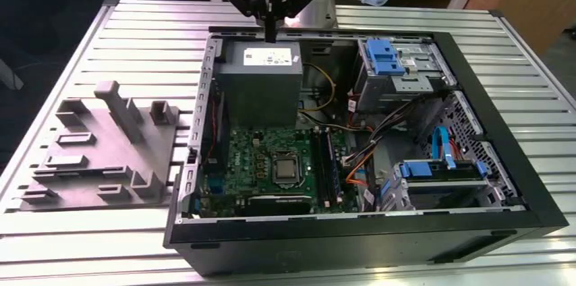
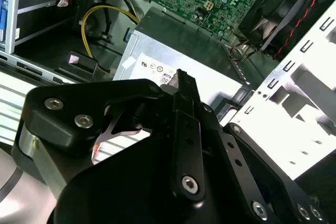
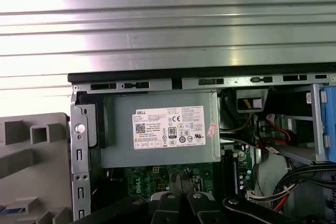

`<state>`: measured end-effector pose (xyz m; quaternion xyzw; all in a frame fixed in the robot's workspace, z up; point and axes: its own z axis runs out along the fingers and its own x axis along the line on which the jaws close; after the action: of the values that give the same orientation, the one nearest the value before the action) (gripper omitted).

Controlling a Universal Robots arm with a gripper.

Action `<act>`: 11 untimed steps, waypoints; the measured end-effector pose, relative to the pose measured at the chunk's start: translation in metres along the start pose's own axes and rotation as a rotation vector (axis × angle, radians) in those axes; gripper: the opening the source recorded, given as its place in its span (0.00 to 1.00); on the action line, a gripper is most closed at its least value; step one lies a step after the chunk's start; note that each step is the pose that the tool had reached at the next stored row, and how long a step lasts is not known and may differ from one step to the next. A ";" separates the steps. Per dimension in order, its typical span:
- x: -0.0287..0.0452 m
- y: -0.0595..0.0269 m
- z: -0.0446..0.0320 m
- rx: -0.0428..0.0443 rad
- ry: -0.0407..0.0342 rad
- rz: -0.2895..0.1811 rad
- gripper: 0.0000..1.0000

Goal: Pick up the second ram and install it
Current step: 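Reach for the second ram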

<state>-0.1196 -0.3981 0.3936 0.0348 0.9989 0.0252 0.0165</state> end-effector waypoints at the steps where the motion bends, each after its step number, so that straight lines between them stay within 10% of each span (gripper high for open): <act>1: 0.0004 0.0000 0.0000 0.0000 -0.0001 0.000 0.10; 11: 0.0122 -0.0009 -0.0003 0.0000 0.0000 0.000 0.10</act>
<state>-0.1318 -0.3981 0.3935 0.0348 0.9989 0.0252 0.0165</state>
